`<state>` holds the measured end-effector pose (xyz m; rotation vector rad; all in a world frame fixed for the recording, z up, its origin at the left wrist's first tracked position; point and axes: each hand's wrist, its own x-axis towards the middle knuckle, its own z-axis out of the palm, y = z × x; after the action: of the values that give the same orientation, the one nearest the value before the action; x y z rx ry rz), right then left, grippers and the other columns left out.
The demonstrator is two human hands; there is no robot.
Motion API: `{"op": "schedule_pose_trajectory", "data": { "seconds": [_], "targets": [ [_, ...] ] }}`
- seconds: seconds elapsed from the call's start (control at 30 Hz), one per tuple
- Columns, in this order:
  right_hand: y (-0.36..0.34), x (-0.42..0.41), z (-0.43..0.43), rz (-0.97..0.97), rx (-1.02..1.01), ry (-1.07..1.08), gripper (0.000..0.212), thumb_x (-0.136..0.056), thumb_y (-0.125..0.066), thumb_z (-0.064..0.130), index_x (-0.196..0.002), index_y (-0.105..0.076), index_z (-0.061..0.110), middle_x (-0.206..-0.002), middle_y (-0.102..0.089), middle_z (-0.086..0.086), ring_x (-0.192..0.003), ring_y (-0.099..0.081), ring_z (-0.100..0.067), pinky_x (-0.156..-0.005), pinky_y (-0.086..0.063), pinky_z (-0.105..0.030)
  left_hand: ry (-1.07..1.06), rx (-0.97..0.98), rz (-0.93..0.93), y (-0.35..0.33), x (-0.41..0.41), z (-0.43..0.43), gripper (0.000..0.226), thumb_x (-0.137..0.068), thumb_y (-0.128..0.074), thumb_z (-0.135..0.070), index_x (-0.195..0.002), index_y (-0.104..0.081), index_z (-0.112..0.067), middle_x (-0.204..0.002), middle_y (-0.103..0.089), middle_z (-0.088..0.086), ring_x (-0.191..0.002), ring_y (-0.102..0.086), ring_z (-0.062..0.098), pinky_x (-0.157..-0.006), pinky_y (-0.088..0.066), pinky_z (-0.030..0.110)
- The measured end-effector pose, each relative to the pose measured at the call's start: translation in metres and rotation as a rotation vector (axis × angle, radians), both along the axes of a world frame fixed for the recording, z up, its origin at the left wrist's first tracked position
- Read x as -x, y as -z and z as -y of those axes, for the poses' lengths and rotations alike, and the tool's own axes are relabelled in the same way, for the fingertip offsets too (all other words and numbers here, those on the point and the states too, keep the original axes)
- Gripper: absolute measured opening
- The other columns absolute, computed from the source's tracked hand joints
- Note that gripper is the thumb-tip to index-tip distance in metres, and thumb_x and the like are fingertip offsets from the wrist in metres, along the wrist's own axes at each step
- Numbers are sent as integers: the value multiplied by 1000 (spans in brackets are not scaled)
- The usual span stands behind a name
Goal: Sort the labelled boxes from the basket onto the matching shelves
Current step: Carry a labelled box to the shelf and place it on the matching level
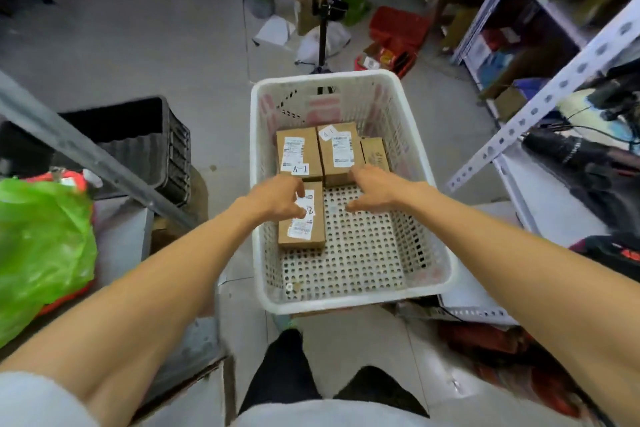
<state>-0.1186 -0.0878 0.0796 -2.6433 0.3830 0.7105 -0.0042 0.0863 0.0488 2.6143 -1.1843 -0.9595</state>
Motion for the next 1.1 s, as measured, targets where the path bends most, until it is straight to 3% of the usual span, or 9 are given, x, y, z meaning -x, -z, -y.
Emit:
{"op": "schedule_pose_trajectory", "data": {
  "seconds": [0.1, 0.27, 0.33, 0.53, 0.77, 1.0, 1.1],
  "targets": [
    [16, -30, 5, -27, -23, 26, 65, -87, -66, 36, -137, -39, 5, -139, -47, -15, -123, -48, -30, -99, -42, -37, 41, -34, 14, 17, -29, 17, 47, -82, -68, -35, -124, -55, -19, -120, -61, 0, -105, -59, 21, -84, -50, 33],
    [62, -56, 6, -113, -22, 36, 78, -85, -66, 40, -145, -30, 6, -146, -37, -16, -133, -39, -32, -108, -38, -43, 97, -126, 64, 55, -41, 30, 47, -84, -63, -37, -125, -54, -16, -121, -61, 4, -106, -59, 25, -86, -51, 39],
    [85, -63, 10, -131, -33, 36, 77, -84, -66, 40, -144, -31, 8, -142, -38, -16, -131, -40, -33, -106, -40, -45, 121, -193, 83, 77, -38, 31, 47, -87, -61, -36, -126, -52, -13, -123, -58, 7, -107, -59, 28, -85, -51, 40],
    [155, -59, 11, -306, -79, -50, 69, -86, -65, 38, -141, -34, 9, -137, -41, -15, -128, -41, -33, -99, -40, -41, 17, -280, -34, 144, -18, 30, 50, -90, -58, -33, -133, -46, -10, -128, -52, 12, -112, -56, 32, -89, -50, 43],
    [244, -67, 12, -329, -99, -103, 77, -85, -65, 40, -144, -28, 5, -137, -41, -18, -126, -43, -33, -99, -41, -41, -177, -312, -107, 217, -31, 42, 57, -88, -60, -31, -138, -39, -13, -132, -46, 11, -118, -51, 31, -89, -46, 41],
    [323, -88, 13, -239, -147, 83, 91, -84, -64, 54, -145, -20, 4, -139, -40, -19, -124, -44, -34, -97, -43, -44, -435, -264, -2, 278, -42, 51, 64, -83, -66, -20, -134, -30, -4, -132, -34, 18, -117, -43, 34, -95, -41, 39],
    [342, -81, 10, -215, -253, 196, 101, -81, -68, 55, -148, -12, 4, -140, -40, -19, -125, -45, -34, -97, -43, -44, -476, -267, 36, 288, -29, 59, 92, -81, -69, -30, -145, -12, 3, -140, -27, 22, -127, -31, 34, -108, -27, 36]
  ]
}}
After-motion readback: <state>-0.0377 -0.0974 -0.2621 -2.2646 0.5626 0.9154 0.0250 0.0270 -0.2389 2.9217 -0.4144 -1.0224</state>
